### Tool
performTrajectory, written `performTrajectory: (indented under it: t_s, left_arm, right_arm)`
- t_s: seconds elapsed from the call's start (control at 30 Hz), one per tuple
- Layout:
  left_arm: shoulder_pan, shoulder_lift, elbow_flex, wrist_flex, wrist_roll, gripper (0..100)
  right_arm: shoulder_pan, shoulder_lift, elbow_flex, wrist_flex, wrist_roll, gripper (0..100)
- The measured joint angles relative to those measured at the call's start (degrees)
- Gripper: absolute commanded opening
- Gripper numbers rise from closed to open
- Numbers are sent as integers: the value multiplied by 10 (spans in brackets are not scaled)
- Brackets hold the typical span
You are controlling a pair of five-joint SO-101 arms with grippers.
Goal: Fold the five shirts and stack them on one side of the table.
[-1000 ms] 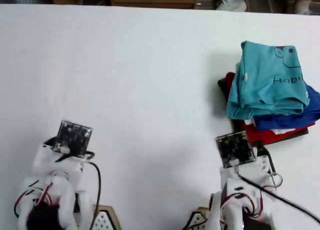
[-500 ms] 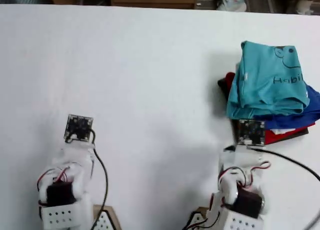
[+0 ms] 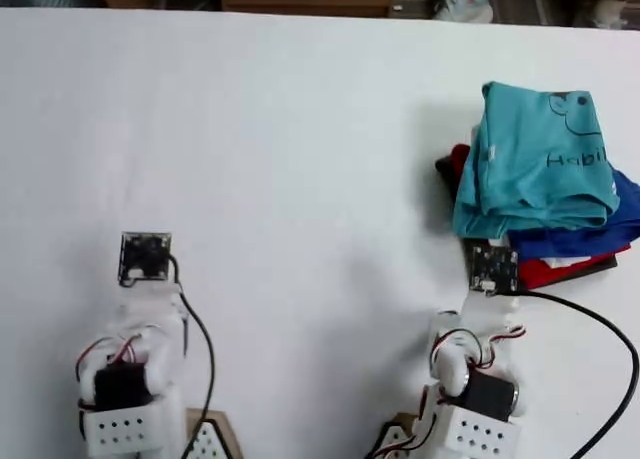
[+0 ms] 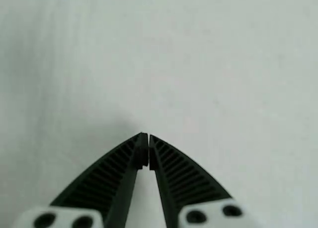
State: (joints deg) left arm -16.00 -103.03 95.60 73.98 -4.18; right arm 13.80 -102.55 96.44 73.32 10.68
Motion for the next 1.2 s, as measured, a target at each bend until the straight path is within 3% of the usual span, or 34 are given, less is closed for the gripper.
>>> performTrajectory:
  t_s: [1.2]
  left_arm:
    - [2, 0, 0, 0, -18, 39]
  right_arm:
    - [0, 0, 0, 0, -2, 159]
